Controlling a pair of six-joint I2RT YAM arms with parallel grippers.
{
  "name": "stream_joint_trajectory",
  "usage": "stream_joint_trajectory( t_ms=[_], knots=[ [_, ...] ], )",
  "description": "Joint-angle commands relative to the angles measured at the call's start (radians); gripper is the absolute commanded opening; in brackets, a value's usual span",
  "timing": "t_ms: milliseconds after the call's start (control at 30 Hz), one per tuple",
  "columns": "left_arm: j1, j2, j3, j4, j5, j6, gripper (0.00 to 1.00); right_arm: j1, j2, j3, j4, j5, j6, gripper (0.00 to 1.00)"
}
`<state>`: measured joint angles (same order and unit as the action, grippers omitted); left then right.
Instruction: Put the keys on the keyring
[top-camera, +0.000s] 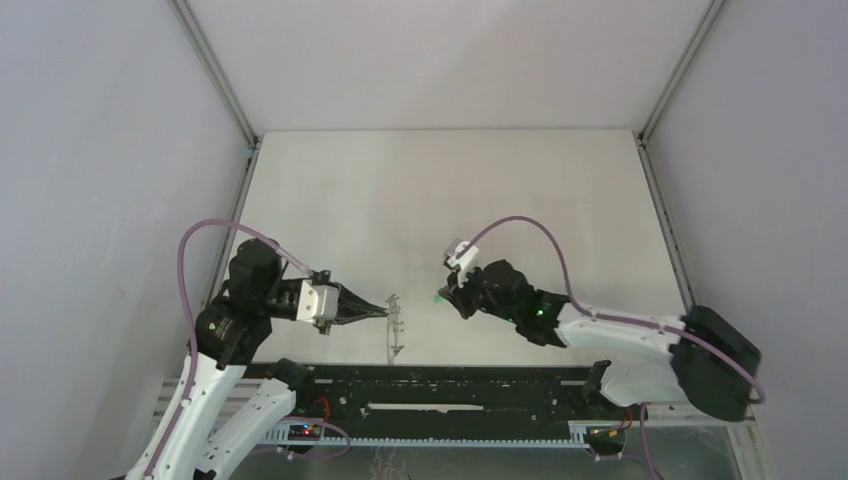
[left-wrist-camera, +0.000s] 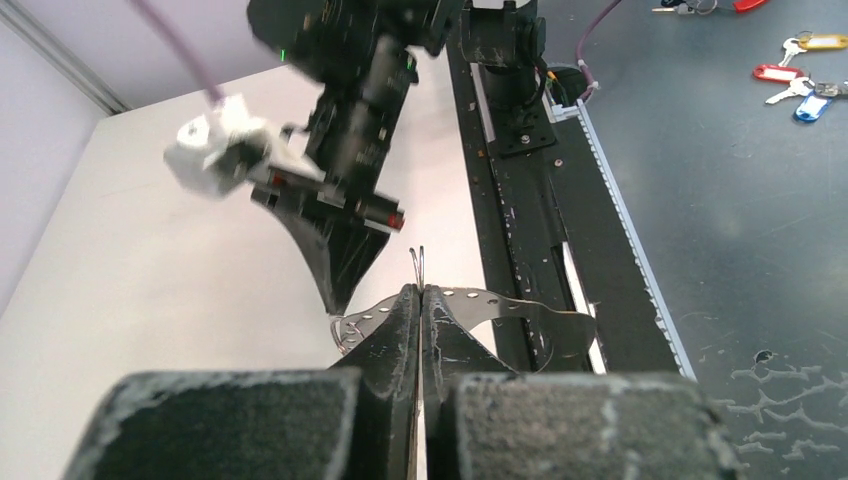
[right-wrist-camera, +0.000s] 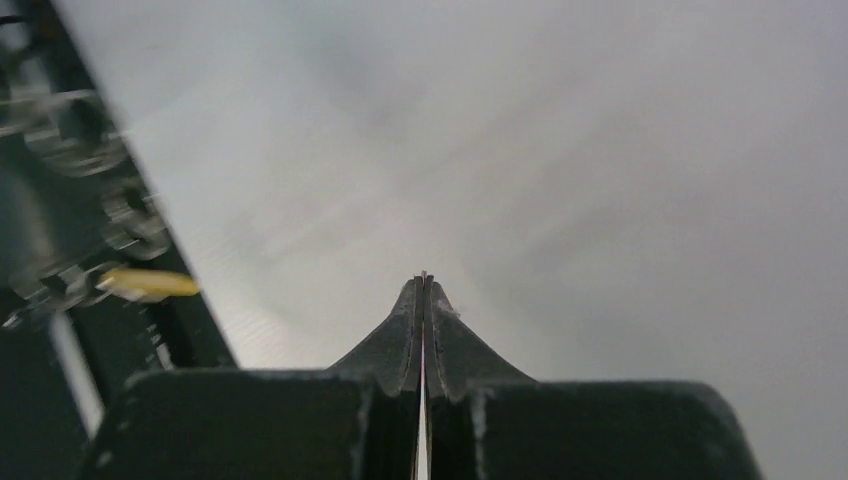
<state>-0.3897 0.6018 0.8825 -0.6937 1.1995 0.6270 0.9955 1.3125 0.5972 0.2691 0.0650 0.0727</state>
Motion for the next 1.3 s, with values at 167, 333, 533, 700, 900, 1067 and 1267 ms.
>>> stream_joint_trajectory(
  t_ms=[167,333,533,700,900,1067,1267],
  knots=[
    [0.003,0.029,-0.007,0.046,0.066,-0.021,0.00,-0.066,-0.419,-0.028,-0.042,-0.649,-0.279,0.00],
    [-0.012,0.036,-0.010,0.051,0.108,-0.025,0.00,-0.081,-0.449,0.113,-0.221,-0.868,-0.414,0.00],
    [-0.042,0.049,0.002,0.054,0.139,-0.019,0.00,-0.079,-0.377,0.297,-0.440,-1.014,-0.582,0.00],
    [-0.057,0.077,0.020,0.057,0.160,0.002,0.00,-0.043,-0.347,0.390,-0.559,-1.002,-0.715,0.00],
    [-0.105,0.080,0.034,0.060,0.125,0.079,0.00,-0.001,-0.318,0.464,-0.637,-0.928,-0.827,0.00],
    [-0.136,0.088,0.062,0.060,0.097,0.146,0.00,0.035,-0.306,0.474,-0.618,-0.887,-0.873,0.00],
    [-0.181,0.093,0.073,0.059,0.113,0.128,0.00,0.082,-0.308,0.475,-0.569,-0.832,-0.905,0.00]
  ],
)
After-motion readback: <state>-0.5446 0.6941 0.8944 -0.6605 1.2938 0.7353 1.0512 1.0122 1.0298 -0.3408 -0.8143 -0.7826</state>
